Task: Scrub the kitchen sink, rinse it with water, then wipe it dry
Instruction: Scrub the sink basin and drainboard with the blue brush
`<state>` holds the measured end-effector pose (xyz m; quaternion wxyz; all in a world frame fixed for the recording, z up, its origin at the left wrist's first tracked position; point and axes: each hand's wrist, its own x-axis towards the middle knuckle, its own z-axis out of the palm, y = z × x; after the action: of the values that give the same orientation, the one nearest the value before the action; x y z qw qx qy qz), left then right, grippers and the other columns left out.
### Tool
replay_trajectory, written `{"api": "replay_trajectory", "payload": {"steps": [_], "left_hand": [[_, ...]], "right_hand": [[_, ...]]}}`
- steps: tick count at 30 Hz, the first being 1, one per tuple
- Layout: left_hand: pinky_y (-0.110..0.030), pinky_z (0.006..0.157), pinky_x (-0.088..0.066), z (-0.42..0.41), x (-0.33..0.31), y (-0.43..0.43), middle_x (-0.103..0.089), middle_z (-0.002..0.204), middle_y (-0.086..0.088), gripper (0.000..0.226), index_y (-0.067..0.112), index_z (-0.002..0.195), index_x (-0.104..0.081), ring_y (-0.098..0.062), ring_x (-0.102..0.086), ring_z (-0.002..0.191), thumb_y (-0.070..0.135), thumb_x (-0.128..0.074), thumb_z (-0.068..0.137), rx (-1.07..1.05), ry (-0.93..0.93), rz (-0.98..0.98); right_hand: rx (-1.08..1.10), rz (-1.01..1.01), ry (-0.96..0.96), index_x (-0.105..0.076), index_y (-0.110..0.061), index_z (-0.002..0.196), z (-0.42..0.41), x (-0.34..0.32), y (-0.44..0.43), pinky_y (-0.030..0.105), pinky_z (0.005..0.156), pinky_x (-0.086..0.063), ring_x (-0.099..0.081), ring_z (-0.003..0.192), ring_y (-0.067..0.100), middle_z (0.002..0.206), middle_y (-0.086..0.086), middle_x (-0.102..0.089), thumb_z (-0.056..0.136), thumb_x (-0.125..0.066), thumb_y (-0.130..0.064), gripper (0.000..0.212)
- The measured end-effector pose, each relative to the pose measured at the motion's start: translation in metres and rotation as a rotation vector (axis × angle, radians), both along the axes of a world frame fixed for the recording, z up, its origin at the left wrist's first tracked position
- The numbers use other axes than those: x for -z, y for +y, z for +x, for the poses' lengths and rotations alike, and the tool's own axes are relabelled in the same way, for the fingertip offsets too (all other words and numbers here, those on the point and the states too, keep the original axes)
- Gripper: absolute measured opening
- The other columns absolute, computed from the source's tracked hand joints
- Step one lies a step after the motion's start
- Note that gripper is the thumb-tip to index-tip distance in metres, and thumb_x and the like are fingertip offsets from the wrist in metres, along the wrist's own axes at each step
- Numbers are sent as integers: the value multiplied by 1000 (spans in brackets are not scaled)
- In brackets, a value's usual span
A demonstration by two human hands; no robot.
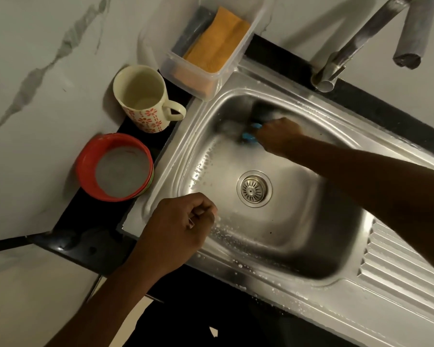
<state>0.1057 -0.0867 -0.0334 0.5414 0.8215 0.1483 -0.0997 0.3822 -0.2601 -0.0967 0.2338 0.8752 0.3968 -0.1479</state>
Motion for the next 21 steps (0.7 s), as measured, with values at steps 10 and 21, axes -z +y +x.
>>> {"api": "replay_trajectory", "payload": {"steps": [10,21], "left_hand": [[-18,68,-55,9,6,2,-73,78,14,13,27,89,-75,-10,-71,79,20,-69,98,24,36,-20],[-14,71,-52,7,5,-9,-73,80,17,14,29,89,-74,-9,-71,82,20,-70,97,61,26,-2]], "right_hand": [[-10,-200,32,-32,-32,158,2,18,-68,35,75,-51,-69,107,32,128,13,-64,104,-48,-53,60],[-226,-32,-27,-30,-31,160,0,8,25,32,65,-48,-71,95,31,127,14,-65,106,-57,-35,61]]}}
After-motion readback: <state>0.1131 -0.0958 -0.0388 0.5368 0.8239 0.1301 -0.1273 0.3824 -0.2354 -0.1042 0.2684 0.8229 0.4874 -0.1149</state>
